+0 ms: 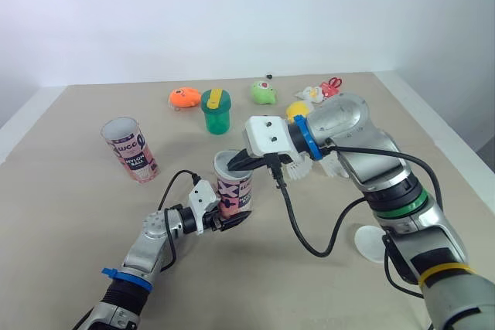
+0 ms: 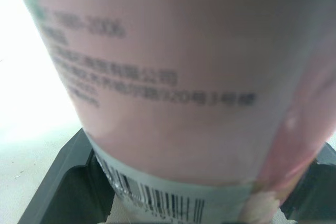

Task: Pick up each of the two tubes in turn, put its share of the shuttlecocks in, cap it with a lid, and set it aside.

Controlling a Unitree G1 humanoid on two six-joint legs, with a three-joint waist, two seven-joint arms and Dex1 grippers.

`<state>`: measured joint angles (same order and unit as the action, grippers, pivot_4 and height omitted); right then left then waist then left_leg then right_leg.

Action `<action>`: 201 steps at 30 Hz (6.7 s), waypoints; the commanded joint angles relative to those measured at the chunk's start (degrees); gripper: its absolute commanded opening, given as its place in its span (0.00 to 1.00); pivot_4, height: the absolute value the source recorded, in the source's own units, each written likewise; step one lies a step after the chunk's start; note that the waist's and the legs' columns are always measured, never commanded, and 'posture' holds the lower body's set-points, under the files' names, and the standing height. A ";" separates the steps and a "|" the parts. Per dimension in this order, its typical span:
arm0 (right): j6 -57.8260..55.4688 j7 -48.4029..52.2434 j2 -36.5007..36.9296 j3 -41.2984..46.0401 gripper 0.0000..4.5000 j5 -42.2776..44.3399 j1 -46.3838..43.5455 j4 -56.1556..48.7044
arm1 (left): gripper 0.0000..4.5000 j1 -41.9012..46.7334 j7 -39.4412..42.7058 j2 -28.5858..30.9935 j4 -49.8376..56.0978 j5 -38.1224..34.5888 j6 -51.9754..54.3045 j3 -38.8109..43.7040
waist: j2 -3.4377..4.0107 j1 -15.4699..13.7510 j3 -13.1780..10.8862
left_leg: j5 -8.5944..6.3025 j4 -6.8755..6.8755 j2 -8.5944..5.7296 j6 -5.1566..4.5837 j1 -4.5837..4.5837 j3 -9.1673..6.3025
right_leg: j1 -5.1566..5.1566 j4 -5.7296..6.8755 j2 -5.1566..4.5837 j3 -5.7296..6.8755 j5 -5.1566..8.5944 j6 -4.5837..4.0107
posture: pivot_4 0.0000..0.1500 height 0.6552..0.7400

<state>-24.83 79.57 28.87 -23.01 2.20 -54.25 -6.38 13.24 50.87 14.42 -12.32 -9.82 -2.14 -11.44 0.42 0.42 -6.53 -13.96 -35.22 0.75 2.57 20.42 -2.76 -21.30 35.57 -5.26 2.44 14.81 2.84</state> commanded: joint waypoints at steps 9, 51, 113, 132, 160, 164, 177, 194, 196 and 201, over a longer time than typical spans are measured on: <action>-0.60 0.45 -4.26 -5.47 0.01 1.13 1.97 1.12 | 0.76 -1.91 -0.70 0.88 -3.86 1.81 2.91 -1.34 | 0.07 0.13 -0.27 | -0.04 0.02 0.02 0.04 0.01 0.00 | -0.06 0.00 0.00 0.19 0.00 0.00 | 1.00 1.00; 4.88 5.44 1.47 -16.68 0.01 -9.09 5.34 -1.72 | 0.76 -2.40 -1.42 0.23 -3.50 1.72 3.51 -1.96 | 0.36 0.35 -0.70 | -0.04 0.18 -0.10 0.05 0.11 -0.45 | 0.04 -0.06 -0.14 0.78 0.03 -0.05 | 1.00 1.00; -29.66 -9.50 0.69 28.10 0.86 34.99 8.13 -10.20 | 0.88 -2.93 3.99 4.83 4.44 -1.56 5.36 -0.95 | -0.30 -1.16 -2.72 | 0.03 0.28 -0.61 -0.11 1.74 -0.92 | -1.12 -0.39 -0.24 1.12 -0.47 -0.03 | 1.00 1.00; 5.39 -21.51 -1.07 11.12 1.00 14.96 40.05 -7.08 | 0.98 -5.50 15.59 24.01 17.77 -10.07 12.63 4.39 | -1.21 0.92 -3.89 | -0.04 0.29 0.09 -0.13 1.98 -0.41 | -1.74 -0.30 0.47 0.66 -0.44 -0.16 | 1.00 1.00; 11.03 -22.63 -7.74 5.83 1.00 11.83 37.24 -0.09 | 0.98 -5.04 13.40 24.87 21.52 -10.37 16.23 5.36 | -1.23 0.85 -4.28 | -0.08 -0.98 0.17 -0.05 2.14 -0.39 | -1.85 0.77 0.65 0.41 -0.64 -0.48 | 1.00 1.00; 11.44 -22.52 -6.97 6.10 1.00 11.85 37.29 -0.05 | 0.98 -7.03 14.45 28.00 21.48 -13.44 17.35 10.43 | -1.23 0.86 -4.28 | -0.08 -1.10 0.29 -0.05 2.11 -0.36 | -1.90 0.92 0.77 0.33 -0.69 -0.55 | 1.00 1.00; 11.88 -22.63 -8.35 4.50 1.00 11.06 35.40 1.35 | 0.98 -6.03 14.96 24.99 26.06 -14.91 21.56 5.81 | -1.26 0.78 -4.29 | -0.05 -1.40 0.46 -0.08 2.02 -0.27 | -2.00 1.45 0.98 0.19 -0.81 -0.84 | 1.00 1.00; 9.97 -24.51 -7.56 7.70 0.82 13.21 36.71 -2.70 | 1.00 -3.96 14.01 28.76 25.96 -17.90 23.21 12.75 | -1.28 0.76 -4.28 | -0.01 -1.43 1.01 -0.08 1.80 0.10 | -2.09 1.56 1.60 -0.22 -1.03 -1.22 | 1.00 1.00; 7.46 -25.82 -6.03 10.45 0.82 14.99 38.50 -7.14 | 1.00 -2.23 13.41 28.56 27.24 -19.50 24.98 13.82 | -1.28 0.58 -4.28 | -0.01 -1.45 0.99 -0.08 1.81 0.12 | -2.09 1.56 1.60 -0.27 -1.03 -1.21 | 1.00 1.00; -3.45 -32.64 -0.97 25.87 0.82 25.10 44.34 -20.88 | 1.00 5.38 9.26 23.61 31.40 -23.10 29.99 10.99 | -1.29 0.36 -4.28 | -0.01 -1.61 0.86 -0.08 1.98 0.11 | -2.08 1.55 1.57 -0.45 -1.07 -1.12 | 1.00 1.00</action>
<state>-23.94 50.17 26.20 -5.88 21.25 -11.08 -20.02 15.43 62.15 40.08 15.88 -31.12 26.47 0.86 -0.87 0.79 -10.81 -13.96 -36.84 1.59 2.49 22.41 -2.66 -23.38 37.13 -3.69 1.97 13.75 1.72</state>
